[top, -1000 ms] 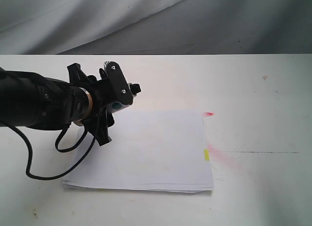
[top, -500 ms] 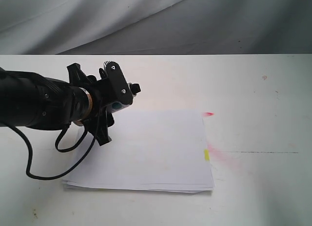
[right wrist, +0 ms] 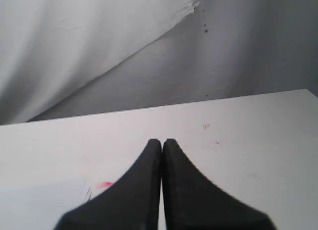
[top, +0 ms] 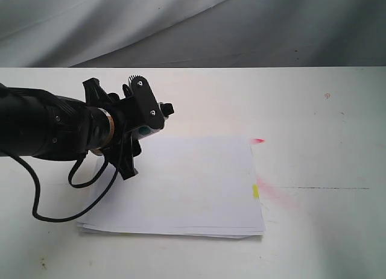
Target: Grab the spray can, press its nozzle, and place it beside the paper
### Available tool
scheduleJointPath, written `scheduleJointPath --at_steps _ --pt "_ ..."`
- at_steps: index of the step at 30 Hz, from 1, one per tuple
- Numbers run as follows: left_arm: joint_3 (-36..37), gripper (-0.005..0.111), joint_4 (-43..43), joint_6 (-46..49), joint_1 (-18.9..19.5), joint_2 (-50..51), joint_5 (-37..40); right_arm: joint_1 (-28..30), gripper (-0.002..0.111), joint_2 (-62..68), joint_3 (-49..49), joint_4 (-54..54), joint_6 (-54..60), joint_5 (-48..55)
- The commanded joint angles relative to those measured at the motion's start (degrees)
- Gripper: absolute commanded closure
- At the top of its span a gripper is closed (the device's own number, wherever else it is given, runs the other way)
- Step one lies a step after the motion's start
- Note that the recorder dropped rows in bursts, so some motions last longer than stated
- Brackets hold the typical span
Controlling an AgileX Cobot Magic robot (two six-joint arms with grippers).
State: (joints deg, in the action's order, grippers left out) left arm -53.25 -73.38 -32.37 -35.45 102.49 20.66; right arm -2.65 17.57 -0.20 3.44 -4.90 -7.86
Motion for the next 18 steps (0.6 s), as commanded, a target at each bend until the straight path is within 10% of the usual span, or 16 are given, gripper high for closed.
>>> scheduleJointPath --at_steps 1,8,18 --pt "-0.4 0.107 -0.7 -0.6 -0.2 -0.6 0.8 0.4 0.108 -0.1 0.2 3.8 -2.1 -4.7" --pt "-0.4 0.107 -0.7 -0.6 -0.2 -0.6 0.8 0.4 0.108 0.1 -3.2 11.4 -7.4 2.2" --pt "-0.4 0.107 -0.7 -0.6 -0.2 -0.6 0.8 0.4 0.108 14.8 -33.5 10.6 3.4 27.7"
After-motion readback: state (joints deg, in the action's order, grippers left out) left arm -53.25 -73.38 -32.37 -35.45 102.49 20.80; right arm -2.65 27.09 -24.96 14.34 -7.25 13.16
